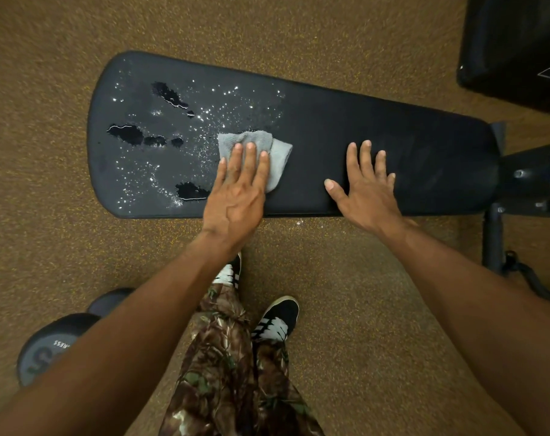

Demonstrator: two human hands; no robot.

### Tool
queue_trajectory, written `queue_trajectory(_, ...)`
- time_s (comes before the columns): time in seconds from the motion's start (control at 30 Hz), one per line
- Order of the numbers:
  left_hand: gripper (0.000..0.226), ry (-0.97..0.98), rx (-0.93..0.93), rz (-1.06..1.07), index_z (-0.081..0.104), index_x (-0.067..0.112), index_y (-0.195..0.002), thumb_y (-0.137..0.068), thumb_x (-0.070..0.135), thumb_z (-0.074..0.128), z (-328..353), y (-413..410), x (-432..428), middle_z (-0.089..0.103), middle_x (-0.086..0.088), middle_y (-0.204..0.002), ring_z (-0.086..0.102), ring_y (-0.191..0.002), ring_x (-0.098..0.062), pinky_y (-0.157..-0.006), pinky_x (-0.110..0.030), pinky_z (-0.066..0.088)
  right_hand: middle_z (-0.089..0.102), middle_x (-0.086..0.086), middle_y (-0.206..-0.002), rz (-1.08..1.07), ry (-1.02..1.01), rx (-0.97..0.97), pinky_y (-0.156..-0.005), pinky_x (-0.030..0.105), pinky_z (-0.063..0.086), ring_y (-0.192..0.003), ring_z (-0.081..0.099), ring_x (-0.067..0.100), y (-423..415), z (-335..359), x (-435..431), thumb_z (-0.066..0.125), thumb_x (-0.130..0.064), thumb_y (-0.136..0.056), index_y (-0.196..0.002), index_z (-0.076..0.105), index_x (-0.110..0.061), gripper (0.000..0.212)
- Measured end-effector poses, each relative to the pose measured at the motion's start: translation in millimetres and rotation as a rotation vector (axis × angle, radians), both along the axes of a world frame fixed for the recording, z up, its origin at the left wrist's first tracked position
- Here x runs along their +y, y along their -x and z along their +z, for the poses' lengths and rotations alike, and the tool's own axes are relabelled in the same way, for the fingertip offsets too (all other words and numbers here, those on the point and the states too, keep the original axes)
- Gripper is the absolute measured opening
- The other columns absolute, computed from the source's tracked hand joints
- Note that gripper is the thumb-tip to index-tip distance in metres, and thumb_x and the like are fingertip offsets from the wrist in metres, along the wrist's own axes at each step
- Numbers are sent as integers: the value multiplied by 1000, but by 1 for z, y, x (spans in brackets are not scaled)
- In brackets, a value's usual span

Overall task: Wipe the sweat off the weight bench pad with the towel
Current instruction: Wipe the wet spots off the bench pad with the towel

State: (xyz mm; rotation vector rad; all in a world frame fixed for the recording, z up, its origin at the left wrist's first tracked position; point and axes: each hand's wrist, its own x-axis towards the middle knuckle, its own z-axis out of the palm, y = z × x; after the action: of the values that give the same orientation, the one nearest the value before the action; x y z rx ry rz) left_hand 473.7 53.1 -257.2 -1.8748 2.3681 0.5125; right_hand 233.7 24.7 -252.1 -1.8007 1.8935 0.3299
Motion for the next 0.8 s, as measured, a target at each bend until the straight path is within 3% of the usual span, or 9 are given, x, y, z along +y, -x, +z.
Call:
queue_trajectory(0.1,70,-50,58,27,-1,9,-158,-88,8,6,6,39,-7,-7,-18,-165,-11,-151,-35,-123,-48,-4,-18,1,-164,-8,11,10,-118,61,0,-149,-17,32,-1,-2,1,30,-63,-97,-157,-7,-24,80)
queue_trajectory(0.2,63,5,31,-47,1,7,-158,-95,6,10,0,60,-9,-3,-20,-165,-6,-152,-37,-124,-50,1,-18,0,-164,-1,14,4,-118,60,-1,-149,-18,31,0,-2,1,30,-64,-97,-157,-7,-25,80)
queue_trajectory(0.4,75,14,-101,-155,-9,13,-158,-90,-4,17,-1,1,-15,-10,-15,-165,-10,-152,-33,-124,-45,0,-17,0,-164,10,18,-13,-117,60,-1,-149,-18,31,3,-3,2,28,-65,-96,-157,-7,-25,81)
queue_trajectory(0.53,71,36,-154,-90,-5,13,-159,-93,-1,18,0,-26,-29,-6,-15,-166,-7,-152,-34,-124,-46,3,-16,1,-164,8,26,6,-118,61,0,-149,-17,31,3,-3,2,27,-67,-96,-157,-7,-25,81)
queue_trajectory(0.63,66,10,-36,75,5,11,-159,-98,1,26,0,-16,-41,0,-17,-166,-5,-152,-36,-124,-48,4,-16,1,-164,4,32,10,-117,61,0,-150,-17,31,1,-4,3,27,-67,-95,-157,-6,-25,82)
queue_trajectory(0.7,63,-9,48,145,11,9,-158,-99,13,32,0,5,-43,3,-20,-165,-3,-152,-39,-123,-52,2,-16,1,-165,-1,37,14,-117,61,0,-150,-17,31,1,-4,3,27,-67,-95,-157,-6,-25,82)
queue_trajectory(0.8,69,-4,52,174,18,14,-158,-102,54,23,-2,33,-36,7,-23,-164,0,-151,-41,-120,-57,1,-17,1,-164,2,36,16,-117,61,-1,-149,-18,31,-1,-4,3,27,-67,-95,-157,-6,-25,82)
